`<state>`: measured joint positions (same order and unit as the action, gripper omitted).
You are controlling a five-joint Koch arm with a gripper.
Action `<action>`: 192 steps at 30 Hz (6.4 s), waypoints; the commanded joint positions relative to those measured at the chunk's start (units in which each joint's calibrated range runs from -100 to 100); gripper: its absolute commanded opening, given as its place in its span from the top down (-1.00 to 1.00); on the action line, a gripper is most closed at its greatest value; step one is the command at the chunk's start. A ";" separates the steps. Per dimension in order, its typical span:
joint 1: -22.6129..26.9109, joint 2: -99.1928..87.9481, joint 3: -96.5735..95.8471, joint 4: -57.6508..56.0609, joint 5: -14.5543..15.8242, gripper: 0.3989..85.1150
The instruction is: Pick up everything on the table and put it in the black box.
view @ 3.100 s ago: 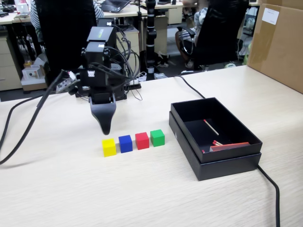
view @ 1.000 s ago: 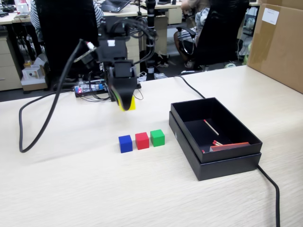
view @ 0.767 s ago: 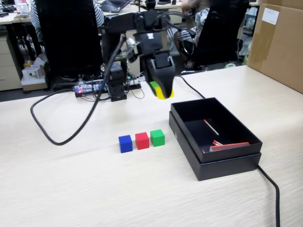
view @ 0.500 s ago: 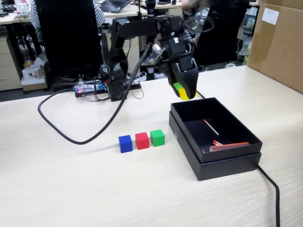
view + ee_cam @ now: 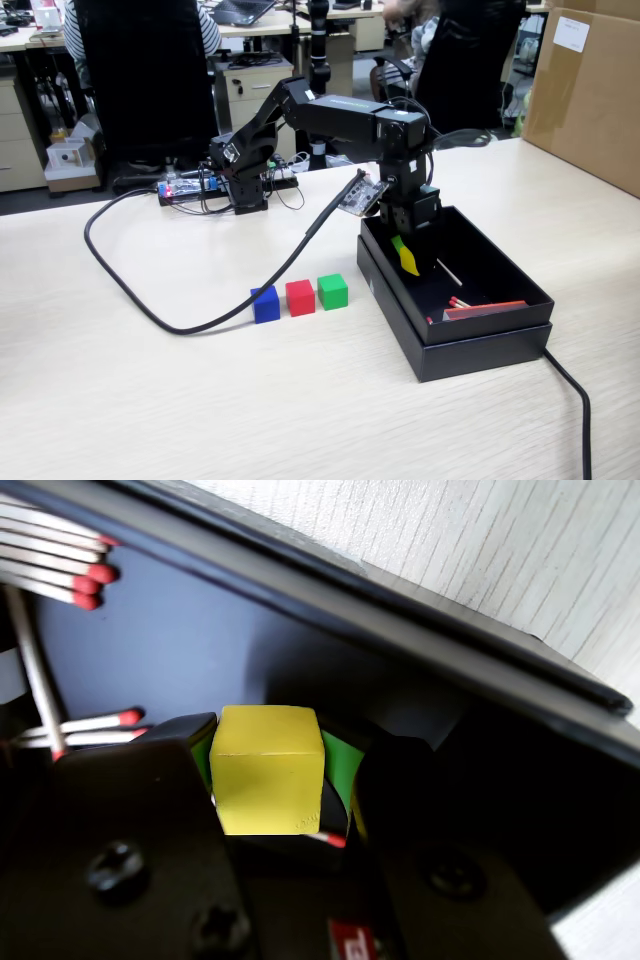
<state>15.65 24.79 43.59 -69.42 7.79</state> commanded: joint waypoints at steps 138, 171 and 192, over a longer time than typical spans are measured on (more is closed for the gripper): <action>-10.21 -50.78 -19.20 6.05 -7.86 0.99; 0.68 -11.88 -3.51 3.20 -2.05 0.10; -4.88 -55.02 -15.94 3.20 -2.15 -0.16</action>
<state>11.55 -20.13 28.98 -66.01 6.03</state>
